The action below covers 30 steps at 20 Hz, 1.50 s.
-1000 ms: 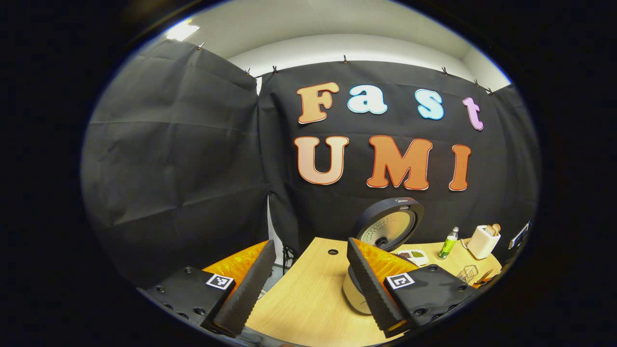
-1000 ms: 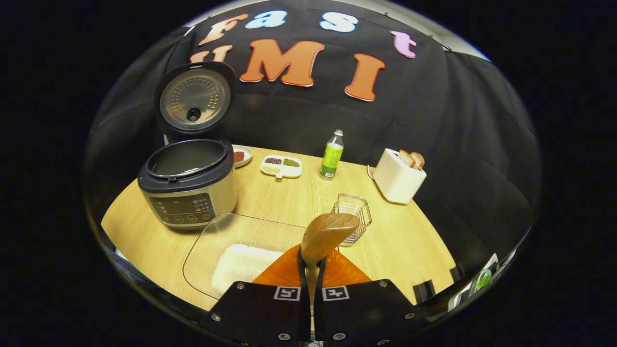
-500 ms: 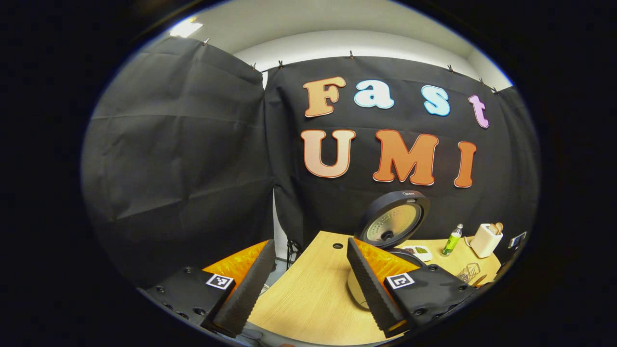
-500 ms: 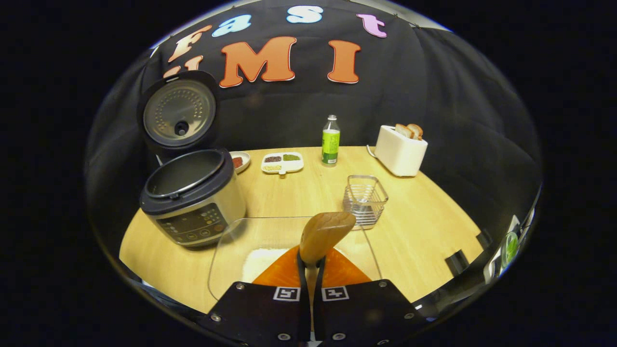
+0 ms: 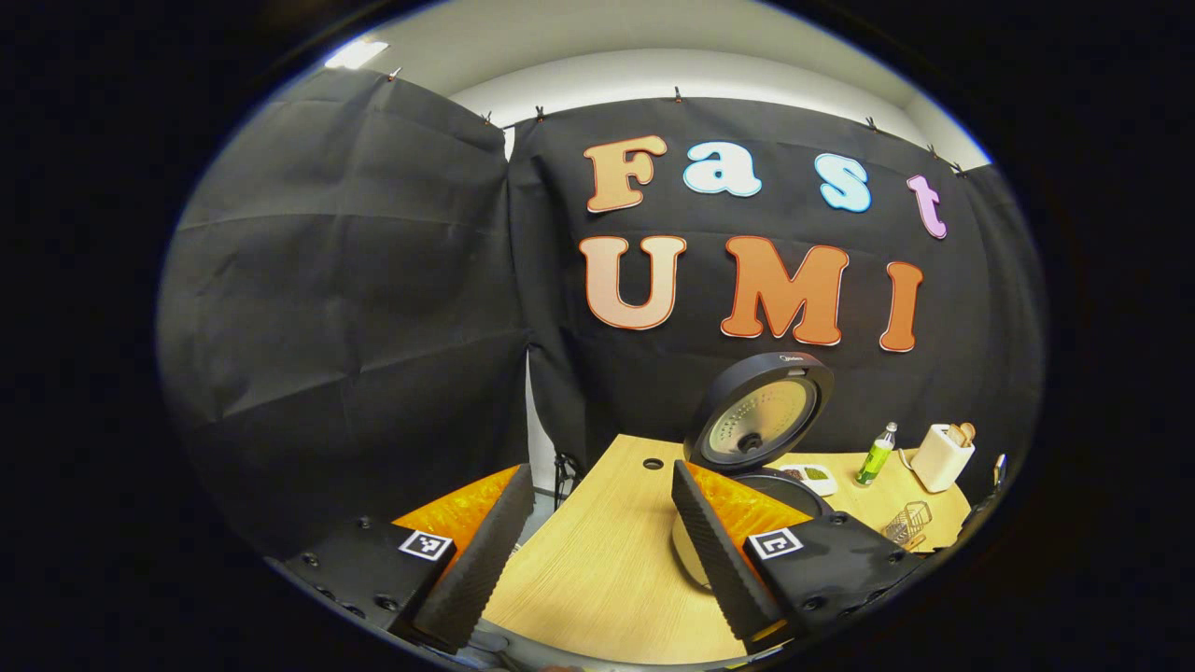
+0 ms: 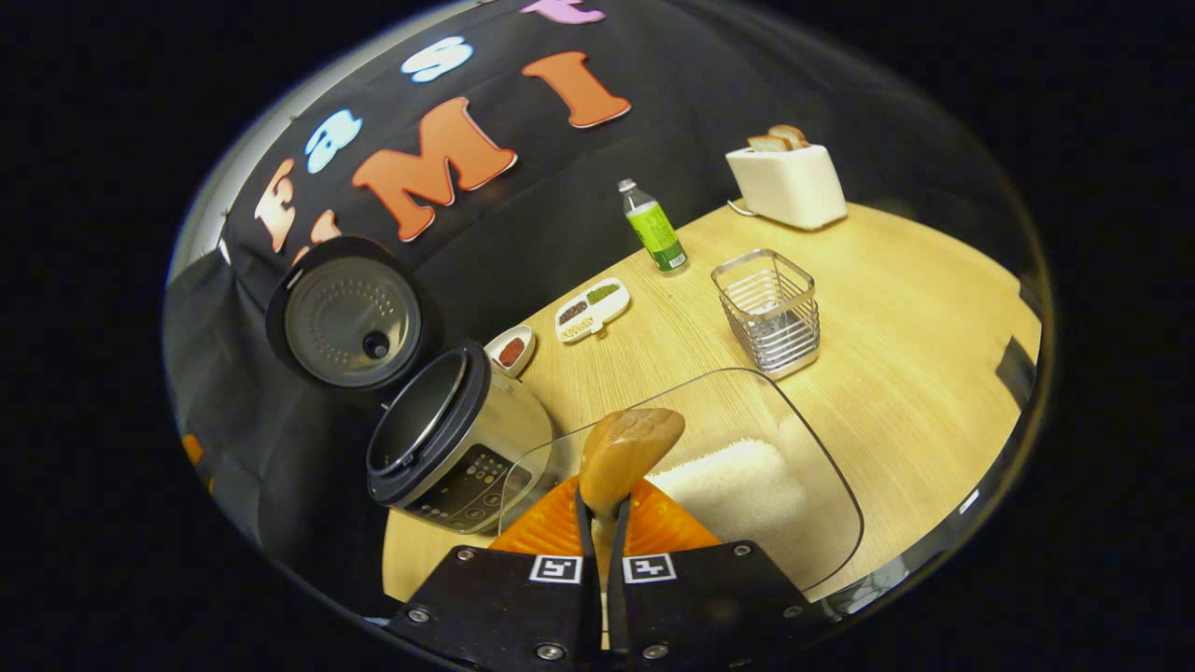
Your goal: Close the left gripper, press the button to open the rice cooker; take a wooden spoon from the chopstick holder with the right hand, scoop a spoonful of rice and pour it into the rice cooker, then put the wooden spoon back into the chopstick holder.
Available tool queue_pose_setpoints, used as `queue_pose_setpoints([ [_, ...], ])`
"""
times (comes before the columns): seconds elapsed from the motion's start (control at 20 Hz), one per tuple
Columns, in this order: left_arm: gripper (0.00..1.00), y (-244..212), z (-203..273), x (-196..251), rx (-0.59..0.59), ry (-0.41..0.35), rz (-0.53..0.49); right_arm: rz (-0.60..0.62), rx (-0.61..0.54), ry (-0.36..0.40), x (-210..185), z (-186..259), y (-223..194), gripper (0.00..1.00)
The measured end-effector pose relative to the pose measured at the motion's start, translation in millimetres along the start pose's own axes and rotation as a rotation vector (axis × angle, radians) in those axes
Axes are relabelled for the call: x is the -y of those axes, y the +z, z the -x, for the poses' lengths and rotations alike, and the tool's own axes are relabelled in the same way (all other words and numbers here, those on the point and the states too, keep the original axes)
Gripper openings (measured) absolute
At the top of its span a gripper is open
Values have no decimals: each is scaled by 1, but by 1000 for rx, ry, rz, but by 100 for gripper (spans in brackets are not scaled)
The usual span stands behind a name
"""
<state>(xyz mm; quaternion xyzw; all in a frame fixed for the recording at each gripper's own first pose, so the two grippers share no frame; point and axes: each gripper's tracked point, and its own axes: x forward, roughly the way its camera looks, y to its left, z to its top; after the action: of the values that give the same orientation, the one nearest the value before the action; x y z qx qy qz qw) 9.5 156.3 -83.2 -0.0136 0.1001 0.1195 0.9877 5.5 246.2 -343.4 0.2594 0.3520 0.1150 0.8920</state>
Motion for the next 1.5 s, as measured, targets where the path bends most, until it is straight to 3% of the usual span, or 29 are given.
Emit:
queue_pose_setpoints([
  [0.35, 99, 2, -6, 10, 3, -20, 2, -307, -2, 120, 17, 13, 20, 2],
  [0.95, 97, 20, -5, 42, 56, -70, -16, -479, 81, 153, 32, 52, 75, 2],
  [1.5, 97, 20, 1, 45, 74, -78, 14, -514, 143, 225, -12, 84, 148, 2],
])
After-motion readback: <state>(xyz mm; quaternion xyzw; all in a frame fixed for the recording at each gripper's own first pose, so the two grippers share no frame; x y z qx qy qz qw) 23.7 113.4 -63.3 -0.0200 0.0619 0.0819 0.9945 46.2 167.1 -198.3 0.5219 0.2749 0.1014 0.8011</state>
